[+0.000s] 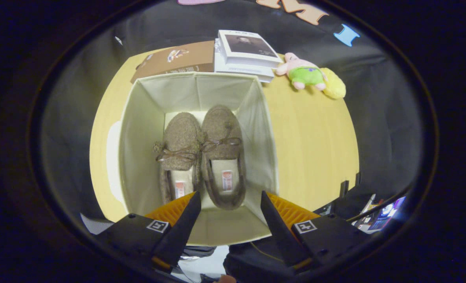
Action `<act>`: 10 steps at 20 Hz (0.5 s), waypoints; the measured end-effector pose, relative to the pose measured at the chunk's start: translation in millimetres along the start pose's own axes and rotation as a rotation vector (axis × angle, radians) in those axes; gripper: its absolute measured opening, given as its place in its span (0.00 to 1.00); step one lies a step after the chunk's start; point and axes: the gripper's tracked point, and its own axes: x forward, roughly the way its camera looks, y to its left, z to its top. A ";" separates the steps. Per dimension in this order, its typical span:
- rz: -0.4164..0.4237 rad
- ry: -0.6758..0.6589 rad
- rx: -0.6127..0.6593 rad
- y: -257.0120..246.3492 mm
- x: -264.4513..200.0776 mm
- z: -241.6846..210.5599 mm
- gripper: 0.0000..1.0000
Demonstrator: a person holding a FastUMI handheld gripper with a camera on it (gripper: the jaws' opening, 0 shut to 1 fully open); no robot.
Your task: Open the storage box then place both shoes into the box .Put the left shoe in first, then the right shoe, with the right side of both shoes facing outward in a uniform manner.
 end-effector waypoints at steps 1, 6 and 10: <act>-0.004 -0.034 0.010 -9.7 -8.4 1.9 0.99; -0.018 -0.192 0.099 -68.9 -33.2 5.2 0.99; -0.003 -0.374 0.168 -111.6 -38.2 17.4 0.99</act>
